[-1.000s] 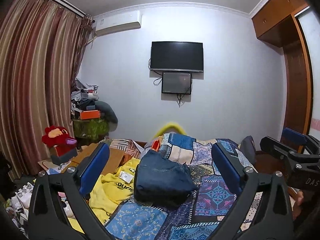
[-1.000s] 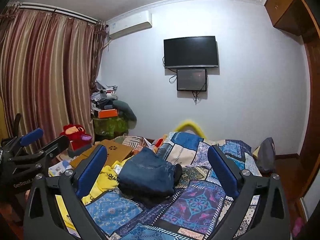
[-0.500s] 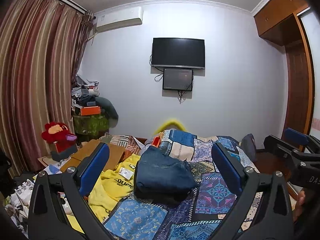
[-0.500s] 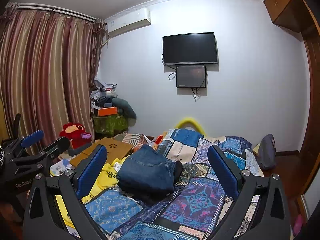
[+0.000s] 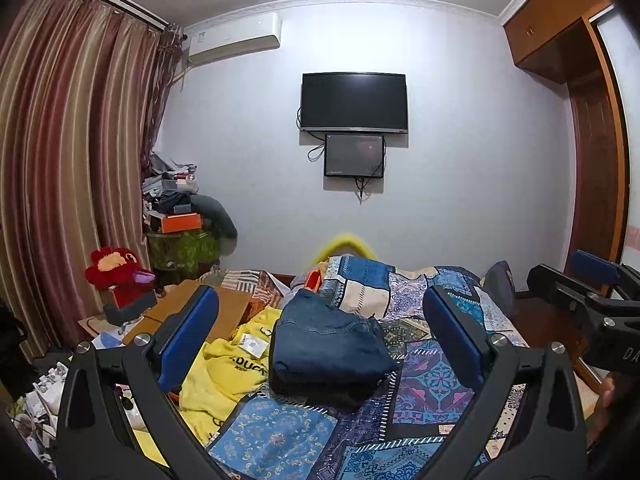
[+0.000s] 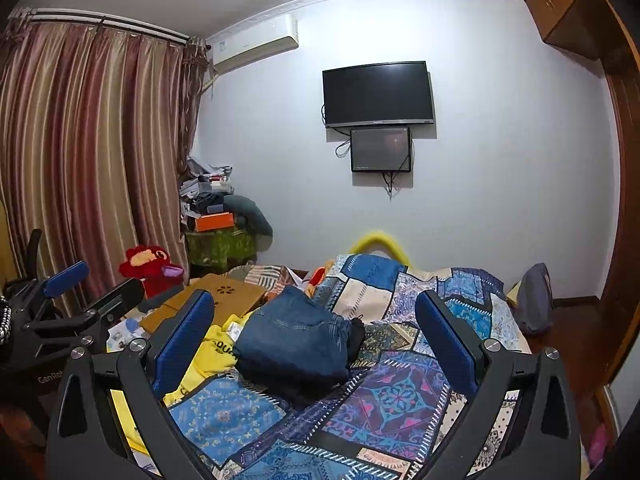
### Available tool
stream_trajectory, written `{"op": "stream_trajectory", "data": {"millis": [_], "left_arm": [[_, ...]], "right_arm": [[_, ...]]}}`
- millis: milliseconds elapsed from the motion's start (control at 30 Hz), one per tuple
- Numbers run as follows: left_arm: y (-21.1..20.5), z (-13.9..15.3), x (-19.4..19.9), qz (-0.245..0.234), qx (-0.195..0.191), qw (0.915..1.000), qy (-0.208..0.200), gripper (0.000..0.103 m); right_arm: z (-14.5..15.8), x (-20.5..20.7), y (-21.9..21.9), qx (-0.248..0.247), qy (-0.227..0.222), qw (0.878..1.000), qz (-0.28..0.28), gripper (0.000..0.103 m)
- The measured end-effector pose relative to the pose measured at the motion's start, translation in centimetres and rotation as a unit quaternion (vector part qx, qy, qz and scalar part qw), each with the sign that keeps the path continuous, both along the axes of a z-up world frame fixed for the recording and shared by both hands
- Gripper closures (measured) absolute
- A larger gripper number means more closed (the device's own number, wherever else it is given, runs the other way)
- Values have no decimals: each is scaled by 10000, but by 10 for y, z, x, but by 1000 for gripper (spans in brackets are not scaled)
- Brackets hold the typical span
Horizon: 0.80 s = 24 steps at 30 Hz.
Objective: Fold large clothes
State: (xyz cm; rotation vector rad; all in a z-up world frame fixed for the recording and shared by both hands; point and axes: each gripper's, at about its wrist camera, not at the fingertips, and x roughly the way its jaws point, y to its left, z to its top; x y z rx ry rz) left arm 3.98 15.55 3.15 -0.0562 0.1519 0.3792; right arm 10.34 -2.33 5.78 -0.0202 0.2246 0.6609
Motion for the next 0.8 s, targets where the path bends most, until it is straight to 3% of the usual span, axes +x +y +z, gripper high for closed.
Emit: {"op": "stream_trajectory", "data": {"millis": [467, 800], "left_arm": [[-1, -1, 4, -98, -73, 9999, 31, 1], [5, -3, 6, -234, -327, 9992, 58, 1]], "right_arm": [[0, 1, -4, 32, 11, 10000, -9, 3], [-1, 2, -5, 48, 28, 10000, -18, 3]]}}
